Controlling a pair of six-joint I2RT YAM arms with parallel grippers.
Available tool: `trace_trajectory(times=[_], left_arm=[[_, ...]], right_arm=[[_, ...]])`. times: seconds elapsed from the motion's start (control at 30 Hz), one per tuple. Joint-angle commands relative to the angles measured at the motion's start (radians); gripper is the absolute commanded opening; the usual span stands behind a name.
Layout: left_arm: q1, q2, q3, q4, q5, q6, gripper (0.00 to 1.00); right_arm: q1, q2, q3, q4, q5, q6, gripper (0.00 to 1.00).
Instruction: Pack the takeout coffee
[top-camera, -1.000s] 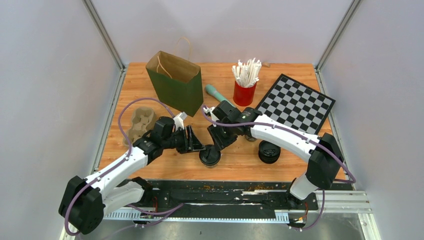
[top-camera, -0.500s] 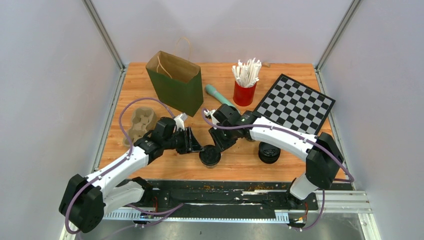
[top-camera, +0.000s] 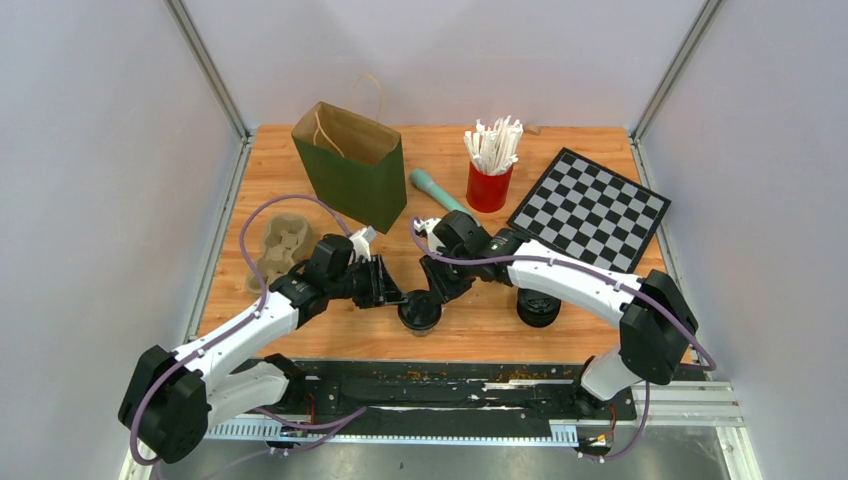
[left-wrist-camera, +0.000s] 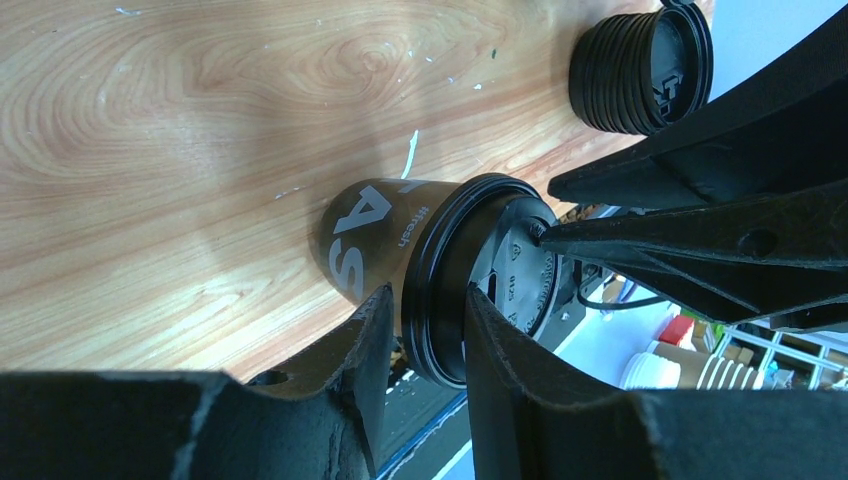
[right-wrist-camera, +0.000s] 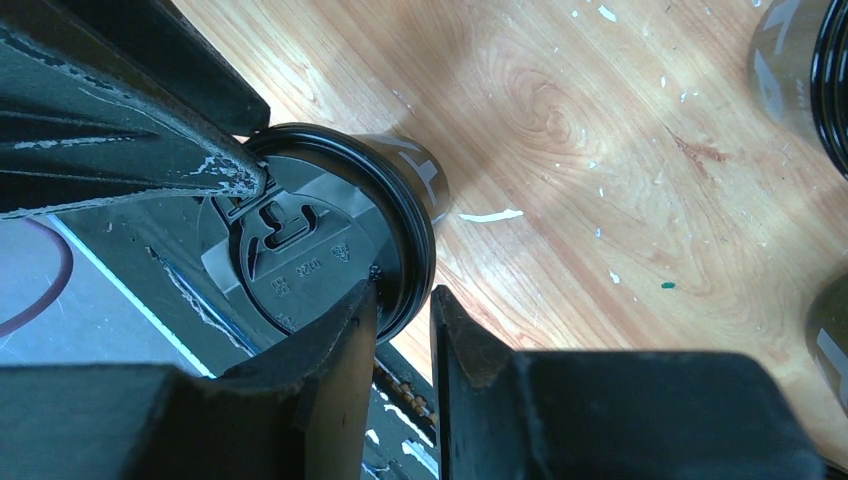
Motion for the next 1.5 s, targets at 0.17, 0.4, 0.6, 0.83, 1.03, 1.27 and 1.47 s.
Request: trace_trajectory(times=[0.17,0.4,0.6,0.83,1.03,1.27,1.47], left_arm=[[-0.013,-0.049,-0.079,0.045,0.0,-0.119,0.36],[-0.023,-0.071,-0.055,0.033,-0.03,-0.14,0.36],[-0.022,-0.06,-0.035,0.034,-0.026,-0.137,0.44],[-0.023,-0.085,0.058,-0.079,-0.055,-0.101,0.61],[-0.021,-0.119,0.059,-0.112,-0.071,-0.102,0.63],[0.0,-0.148,-0.007,-0.104,-0.031,-0.106,0.51],[0.048,-0.207,-0.078,-0.007,0.057,-0.136,0.49]], right_arm=[[-0.018,-0.012,0.003,-0.015,0.021,-0.024,0.28],[-0.017,-0.046,0.118,-0.105,0.001,-0.001,0.33],[-0.015,-0.083,0.114,-0.077,-0.075,0.046,0.29],[-0.009,-0.062,0.038,0.044,-0.196,0.086,0.18],[-0.008,-0.032,-0.012,0.117,-0.239,0.105,0.13],[-0.009,-0.004,-0.054,0.129,-0.218,0.094,0.13],[-0.01,-0.004,-0.08,0.137,-0.209,0.088,0.13]])
